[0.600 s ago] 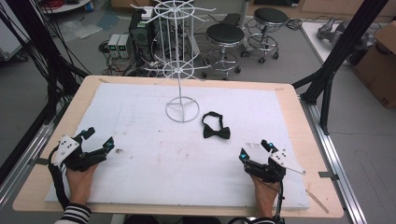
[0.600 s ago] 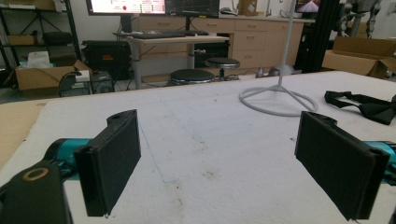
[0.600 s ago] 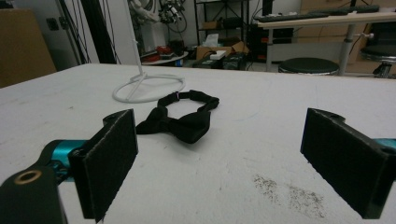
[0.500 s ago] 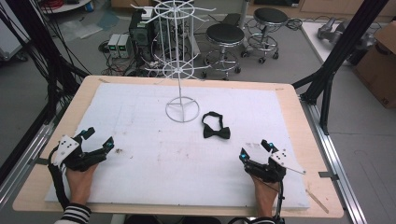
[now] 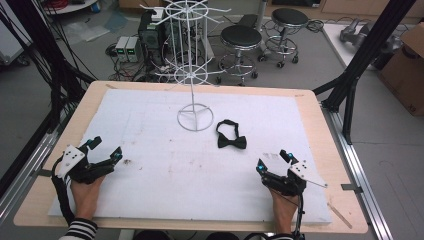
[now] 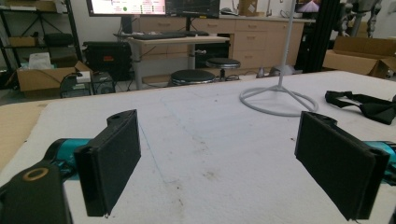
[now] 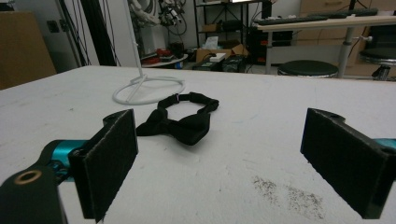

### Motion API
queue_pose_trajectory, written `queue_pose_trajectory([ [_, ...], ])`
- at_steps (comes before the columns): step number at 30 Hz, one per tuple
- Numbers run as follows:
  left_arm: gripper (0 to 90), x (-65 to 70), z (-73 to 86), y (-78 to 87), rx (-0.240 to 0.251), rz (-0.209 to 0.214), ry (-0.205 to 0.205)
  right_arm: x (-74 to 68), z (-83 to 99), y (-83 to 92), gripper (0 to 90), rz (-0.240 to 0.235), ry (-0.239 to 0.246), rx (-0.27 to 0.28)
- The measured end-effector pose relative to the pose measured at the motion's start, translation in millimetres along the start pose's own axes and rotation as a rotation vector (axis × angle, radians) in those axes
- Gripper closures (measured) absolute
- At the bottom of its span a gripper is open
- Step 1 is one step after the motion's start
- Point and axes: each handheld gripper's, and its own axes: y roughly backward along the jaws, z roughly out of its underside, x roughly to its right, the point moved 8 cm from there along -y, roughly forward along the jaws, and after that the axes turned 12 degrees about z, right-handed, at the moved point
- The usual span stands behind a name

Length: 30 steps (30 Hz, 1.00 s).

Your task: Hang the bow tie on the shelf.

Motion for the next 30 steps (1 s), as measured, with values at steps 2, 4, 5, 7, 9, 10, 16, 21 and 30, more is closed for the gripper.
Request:
queue_pose_trajectory([
  [2, 14.6, 0.0, 0.1, 0.1, -0.001, 0.0, -0.001, 0.1, 0.1, 0.1, 10.1, -0.001, -0.002, 0.0],
  [4, 14.6, 0.9, -0.2, 0.1, 0.003, -0.001, -0.009, 0.5, 0.3, -0.4, 10.1, 0.002, -0.009, -0.006],
  [5, 14.7, 1.5, -0.2, 0.3, 0.0, -0.002, -0.019, 0.8, 0.3, -1.1, 10.1, 0.003, -0.008, -0.011],
  [7, 14.8, 1.6, -0.2, 0.1, 0.002, -0.001, -0.019, 1.3, 0.9, -2.6, 10.1, 0.01, -0.01, -0.026],
  [9, 14.8, 1.4, -0.4, 0.3, 0.004, 0.002, -0.015, 1.1, 1.5, -3.9, 10.1, 0.013, -0.011, -0.042],
  [10, 14.8, 1.2, -0.4, 0.4, 0.004, 0.001, -0.013, 1.1, 1.8, -4.6, 10.1, 0.019, -0.008, -0.046],
  [16, 14.8, 1.4, -0.3, 0.4, 0.002, 0.003, -0.018, 0.4, 1.6, -4.7, 10.1, 0.013, -0.002, -0.047],
  [21, 14.8, 1.8, -0.4, 0.5, 0.002, 0.006, -0.021, 0.3, 2.2, -7.0, 10.1, 0.01, -0.003, -0.074],
  [30, 14.7, 2.1, -0.5, 0.4, 0.004, 0.01, -0.021, -2.8, -19.5, -13.1, 10.1, -0.007, 0.032, -0.146],
])
